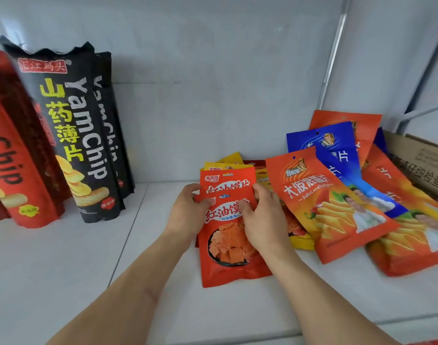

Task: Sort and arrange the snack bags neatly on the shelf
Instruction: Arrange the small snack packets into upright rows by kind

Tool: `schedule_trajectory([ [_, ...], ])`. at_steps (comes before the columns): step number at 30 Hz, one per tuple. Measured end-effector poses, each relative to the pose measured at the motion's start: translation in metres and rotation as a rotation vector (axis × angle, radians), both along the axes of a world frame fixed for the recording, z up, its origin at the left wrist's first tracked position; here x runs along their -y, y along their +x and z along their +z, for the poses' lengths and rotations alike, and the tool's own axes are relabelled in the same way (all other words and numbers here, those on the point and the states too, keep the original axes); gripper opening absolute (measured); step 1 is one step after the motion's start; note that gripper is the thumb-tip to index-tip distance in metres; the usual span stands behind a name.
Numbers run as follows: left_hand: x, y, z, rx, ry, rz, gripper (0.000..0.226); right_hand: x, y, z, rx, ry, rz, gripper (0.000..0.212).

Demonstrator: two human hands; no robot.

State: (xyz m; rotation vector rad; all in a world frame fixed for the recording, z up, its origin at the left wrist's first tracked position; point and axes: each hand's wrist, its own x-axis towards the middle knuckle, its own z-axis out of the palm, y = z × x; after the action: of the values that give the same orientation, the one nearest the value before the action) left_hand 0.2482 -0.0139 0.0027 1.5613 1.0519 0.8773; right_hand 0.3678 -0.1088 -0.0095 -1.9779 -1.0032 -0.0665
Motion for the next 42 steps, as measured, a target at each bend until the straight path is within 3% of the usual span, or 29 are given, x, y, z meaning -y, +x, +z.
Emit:
schedule_trajectory([
  [5, -0.008, -0.002, 0.001, 0.242, -0.122, 0.056, 0.048, -0.021, 0.010, 0.003, -0.435, 0.192, 0.095, 0.046],
  [11, -0.013, -0.008, 0.009, 0.412, -0.391, -0.049, 0.025, -0.041, 0.012, 0.004, -0.662, 0.324, 0.116, 0.036],
  [17, -0.018, -0.013, 0.012, 0.436, -0.345, -0.073, 0.025, -0.043, 0.005, 0.003, -0.592, 0.226, 0.154, 0.023],
  [21, -0.022, -0.020, 0.016, 0.461, -0.297, -0.045, 0.024, -0.038, -0.001, 0.008, -0.526, 0.106, 0.298, 0.028],
  [25, -0.023, -0.022, 0.019, 0.446, -0.282, -0.041, 0.027, -0.044, -0.002, 0.011, -0.530, 0.142, 0.292, 0.024],
  [28, -0.027, -0.027, 0.015, 0.104, 0.037, 0.058, 0.038, -0.050, 0.000, 0.017, -0.544, 0.203, 0.236, 0.023],
  [31, -0.035, -0.038, 0.010, -0.355, 0.635, 0.337, 0.034, -0.057, -0.005, 0.028, -0.547, 0.202, 0.215, 0.026],
  [34, -0.043, -0.050, 0.018, -0.434, 1.096, 0.465, 0.028, -0.075, -0.018, 0.038, -0.545, 0.218, 0.225, 0.027],
  [37, -0.054, -0.068, 0.019, -0.498, 1.261, 0.442, 0.023, -0.100, -0.040, 0.042, -0.577, 0.201, 0.242, 0.022],
  [42, -0.073, -0.092, 0.002, -0.608, 1.350, 0.377, 0.021, -0.143, -0.066, 0.037, -0.544, 0.138, 0.234, 0.026],
])
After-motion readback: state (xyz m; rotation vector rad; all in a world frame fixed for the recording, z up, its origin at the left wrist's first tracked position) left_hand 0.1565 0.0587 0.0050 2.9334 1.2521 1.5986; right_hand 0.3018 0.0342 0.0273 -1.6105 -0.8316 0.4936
